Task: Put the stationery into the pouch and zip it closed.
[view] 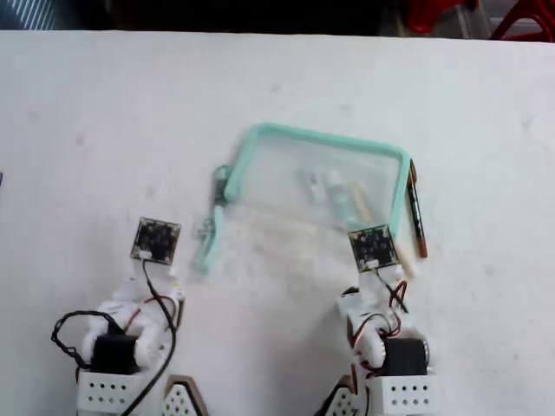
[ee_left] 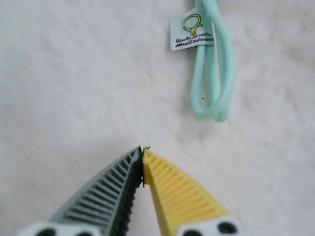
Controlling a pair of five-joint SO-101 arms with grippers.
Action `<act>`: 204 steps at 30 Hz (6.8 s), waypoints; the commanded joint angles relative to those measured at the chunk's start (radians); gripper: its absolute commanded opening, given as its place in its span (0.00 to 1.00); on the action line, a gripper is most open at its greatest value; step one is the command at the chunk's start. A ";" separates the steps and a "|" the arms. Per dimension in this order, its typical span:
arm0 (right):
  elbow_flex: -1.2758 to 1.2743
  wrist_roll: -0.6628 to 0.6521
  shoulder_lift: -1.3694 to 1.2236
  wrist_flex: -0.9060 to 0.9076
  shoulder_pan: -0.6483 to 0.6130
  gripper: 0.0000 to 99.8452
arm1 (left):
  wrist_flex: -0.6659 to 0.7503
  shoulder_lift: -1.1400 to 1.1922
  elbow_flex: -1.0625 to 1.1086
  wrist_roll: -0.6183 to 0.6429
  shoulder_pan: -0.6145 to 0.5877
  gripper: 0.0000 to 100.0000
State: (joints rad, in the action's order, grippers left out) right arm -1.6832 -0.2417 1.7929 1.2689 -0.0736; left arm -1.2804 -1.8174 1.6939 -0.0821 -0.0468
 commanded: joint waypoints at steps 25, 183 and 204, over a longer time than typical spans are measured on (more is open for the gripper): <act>-0.008 0.003 0.005 -0.001 0.007 0.02 | 0.141 -0.008 -0.252 -0.066 -0.007 0.03; 1.930 0.420 -2.391 -0.404 -0.667 0.22 | 0.623 1.162 -0.727 0.480 -0.400 0.07; 1.930 0.318 -2.414 -0.496 -0.585 0.11 | 0.623 1.162 -0.727 0.480 -0.400 0.07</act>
State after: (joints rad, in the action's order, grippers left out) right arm 0.2148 0.1250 -0.6268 0.8623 -0.6582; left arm -0.6805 -0.6544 0.9881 0.3905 -0.4565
